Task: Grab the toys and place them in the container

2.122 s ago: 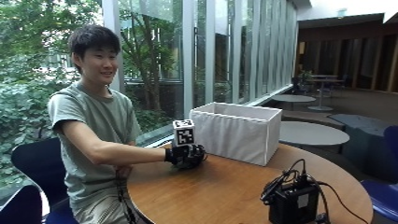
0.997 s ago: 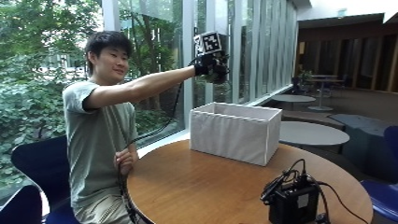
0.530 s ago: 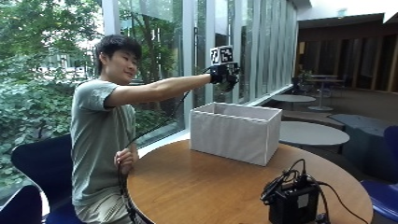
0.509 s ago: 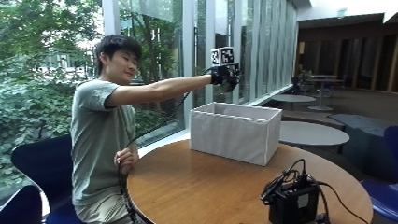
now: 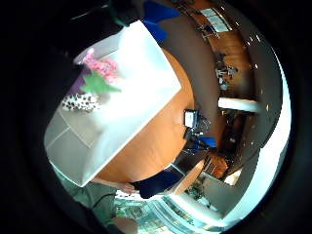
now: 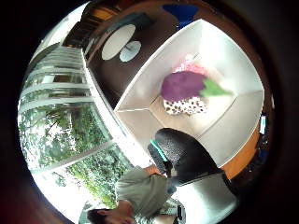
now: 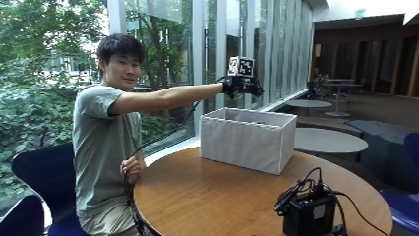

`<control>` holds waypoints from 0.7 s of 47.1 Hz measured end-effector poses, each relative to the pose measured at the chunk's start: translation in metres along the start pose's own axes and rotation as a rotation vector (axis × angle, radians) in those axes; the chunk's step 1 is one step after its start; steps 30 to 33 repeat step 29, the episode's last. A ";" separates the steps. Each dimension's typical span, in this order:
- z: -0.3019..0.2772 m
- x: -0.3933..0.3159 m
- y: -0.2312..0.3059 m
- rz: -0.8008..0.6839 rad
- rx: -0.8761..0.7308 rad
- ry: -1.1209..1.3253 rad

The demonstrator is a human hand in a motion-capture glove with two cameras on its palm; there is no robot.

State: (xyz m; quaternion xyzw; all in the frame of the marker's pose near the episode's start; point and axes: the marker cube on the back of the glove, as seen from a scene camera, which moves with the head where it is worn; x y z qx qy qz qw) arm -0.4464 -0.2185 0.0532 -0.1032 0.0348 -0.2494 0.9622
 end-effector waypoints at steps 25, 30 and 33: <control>0.026 0.051 0.047 -0.079 0.085 -0.093; 0.036 0.073 0.057 -0.090 0.071 -0.062; 0.036 0.073 0.057 -0.090 0.071 -0.062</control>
